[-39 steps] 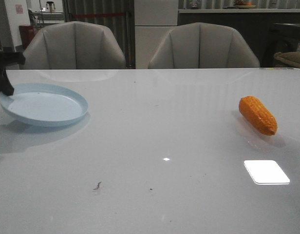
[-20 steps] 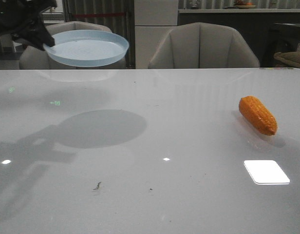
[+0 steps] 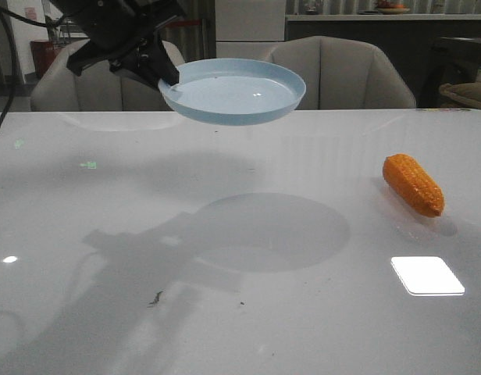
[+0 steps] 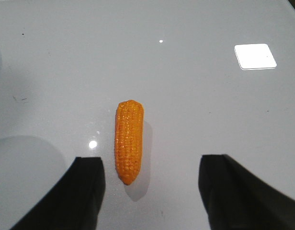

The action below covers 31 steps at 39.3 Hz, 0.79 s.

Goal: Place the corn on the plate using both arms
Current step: 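Lift the plate and carry it toward the table center, lower it, then open the left gripper and withdraw it from the plate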

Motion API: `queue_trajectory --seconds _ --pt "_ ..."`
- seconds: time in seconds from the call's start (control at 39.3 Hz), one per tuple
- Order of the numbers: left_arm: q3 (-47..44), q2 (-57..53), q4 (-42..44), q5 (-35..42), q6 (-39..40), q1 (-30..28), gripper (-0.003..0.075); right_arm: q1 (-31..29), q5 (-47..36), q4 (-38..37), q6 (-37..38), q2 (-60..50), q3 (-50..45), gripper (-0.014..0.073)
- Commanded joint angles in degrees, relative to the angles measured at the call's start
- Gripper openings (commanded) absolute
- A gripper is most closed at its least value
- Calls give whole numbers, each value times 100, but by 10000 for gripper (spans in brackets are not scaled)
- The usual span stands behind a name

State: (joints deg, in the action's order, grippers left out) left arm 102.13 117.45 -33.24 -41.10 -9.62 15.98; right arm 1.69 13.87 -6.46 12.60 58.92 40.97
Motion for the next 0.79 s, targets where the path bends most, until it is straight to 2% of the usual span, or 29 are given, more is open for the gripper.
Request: queue_trajectory --seconds 0.0,0.2,0.43,0.51,0.69,0.76 --pt "220 -235 -122 68 65 115 94 -5 -435 -52 -8 -57 186 530" --pt "220 258 -149 -646 65 129 96 -5 -435 -52 -8 -57 186 530" --pt "225 637 -185 -841 65 129 107 -5 -435 -52 -8 -57 186 530" --pt "235 661 -156 -856 65 129 150 -5 -435 -52 -8 -57 186 530" --pt "238 659 -83 -824 -99 129 338 -5 -435 -52 -8 -57 186 530" --pt "294 659 -83 -823 -99 129 370 -5 -441 -52 -8 -57 186 530"
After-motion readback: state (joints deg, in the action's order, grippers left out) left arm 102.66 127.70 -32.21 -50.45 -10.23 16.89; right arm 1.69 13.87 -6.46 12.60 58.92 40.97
